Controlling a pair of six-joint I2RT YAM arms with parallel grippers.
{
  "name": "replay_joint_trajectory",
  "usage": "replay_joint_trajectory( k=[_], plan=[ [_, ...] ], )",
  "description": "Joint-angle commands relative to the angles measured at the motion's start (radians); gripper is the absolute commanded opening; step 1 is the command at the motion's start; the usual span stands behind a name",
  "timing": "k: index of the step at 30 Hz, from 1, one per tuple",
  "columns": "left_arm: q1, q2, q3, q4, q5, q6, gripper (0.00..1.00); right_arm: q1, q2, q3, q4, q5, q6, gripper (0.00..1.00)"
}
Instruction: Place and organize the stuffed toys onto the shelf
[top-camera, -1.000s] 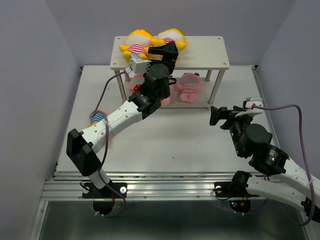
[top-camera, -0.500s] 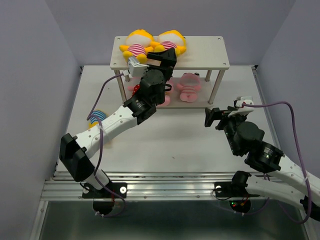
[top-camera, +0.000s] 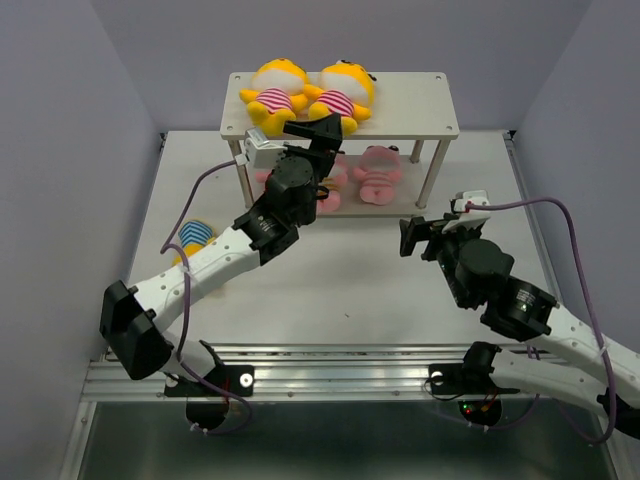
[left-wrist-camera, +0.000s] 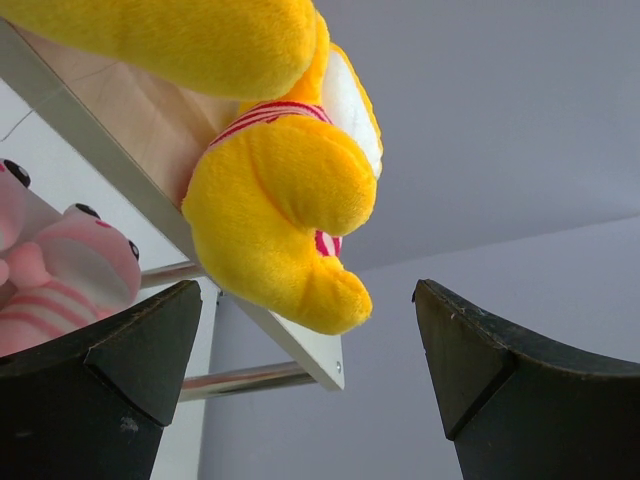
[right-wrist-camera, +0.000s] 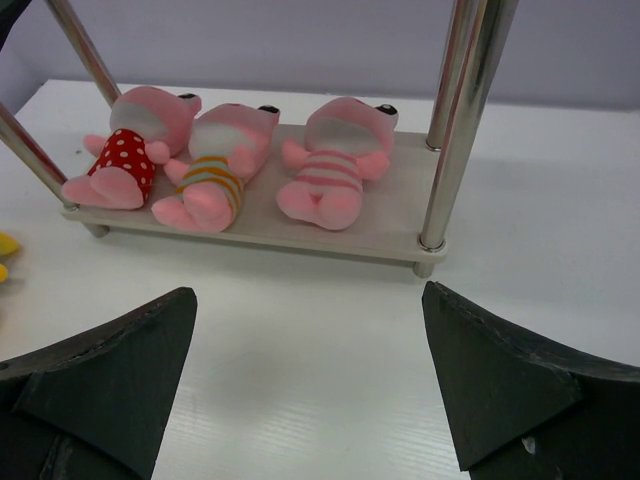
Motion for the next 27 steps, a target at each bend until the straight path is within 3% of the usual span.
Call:
replay_joint_trajectory(
  k=[1,9,15,16,22,27],
  plan=[
    [-0.003,-0.065,-0.030,0.046,0.020,0.008,0.99,0.000,0.004,0.049,0.012,-0.016,-0.010,1.00],
    [-0.001,-0.131,-0.091,0.041,0.089,0.025,0.99,0.000,0.053,0.090,0.012,0.004,0.057,1.00],
    [-0.003,-0.287,-0.160,-0.023,0.124,0.173,0.99,0.000,0.160,0.243,0.012,0.019,0.157,1.00],
    [-0.003,-0.324,-0.178,-0.089,0.115,0.210,0.99,0.000,0.205,0.266,0.012,-0.008,0.157,1.00],
    [-0.001,-0.491,-0.315,-0.498,-0.003,0.110,0.99,-0.009,0.389,0.446,0.035,-0.171,0.113,1.00],
    [0.005,-0.692,-0.461,-0.655,-0.104,0.005,0.99,-0.095,0.525,0.575,0.052,-0.306,0.117,1.00]
  ],
)
